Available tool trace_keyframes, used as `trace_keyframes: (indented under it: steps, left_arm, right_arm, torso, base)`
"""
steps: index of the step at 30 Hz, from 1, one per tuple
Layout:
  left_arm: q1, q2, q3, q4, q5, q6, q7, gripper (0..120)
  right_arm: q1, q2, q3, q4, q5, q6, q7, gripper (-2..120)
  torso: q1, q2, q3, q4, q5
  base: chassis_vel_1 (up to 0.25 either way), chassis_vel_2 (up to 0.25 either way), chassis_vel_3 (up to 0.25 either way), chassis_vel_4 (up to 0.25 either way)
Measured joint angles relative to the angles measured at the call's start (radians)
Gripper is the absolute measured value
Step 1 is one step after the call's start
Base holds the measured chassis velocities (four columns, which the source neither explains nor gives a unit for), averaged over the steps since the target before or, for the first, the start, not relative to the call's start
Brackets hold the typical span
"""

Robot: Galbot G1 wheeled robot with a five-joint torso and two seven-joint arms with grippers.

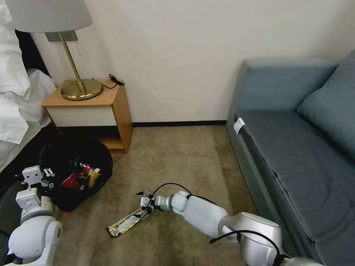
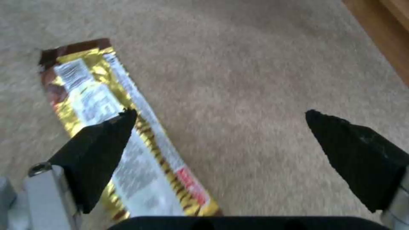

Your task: Pick up the trash bin, then pick up the garbage on the floor and place it into the trash bin.

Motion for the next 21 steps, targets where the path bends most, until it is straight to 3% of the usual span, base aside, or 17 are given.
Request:
trace_keyframes:
  steps: [8, 15, 21]
  left_arm:
    - [-0.001, -0.002, 0.001, 0.003, 0.000, 0.000, 0.000, 4]
    - [0.008, -0.001, 0.001, 0.008, -0.005, -0.001, 0.001, 4]
    - [0.013, 0.002, 0.002, 0.001, -0.008, 0.000, 0.001, 4]
  right_arm:
    - [-0.003, 0.000, -0.003, -0.001, 0.002, -0.012, -0.011, 100]
    - [0.004, 0.000, -0.012, 0.007, 0.020, -0.029, -0.215, 100]
    - [0.018, 0.000, -0.047, 0.019, 0.054, -0.043, -0.264, 100]
  torso:
    - [0.000, 0.000, 0.000, 0.0002, -0.0001]
    - [0.000, 0.000, 0.000, 0.0000, 0.0000]
    - [0.000, 0.000, 0.000, -0.0001, -0.0001]
  base:
    - [0.063, 0.176, -0.062, -0.171]
    - [0.015, 0.037, -0.012, -0.035]
    - [0.000, 0.000, 0.000, 0.000]
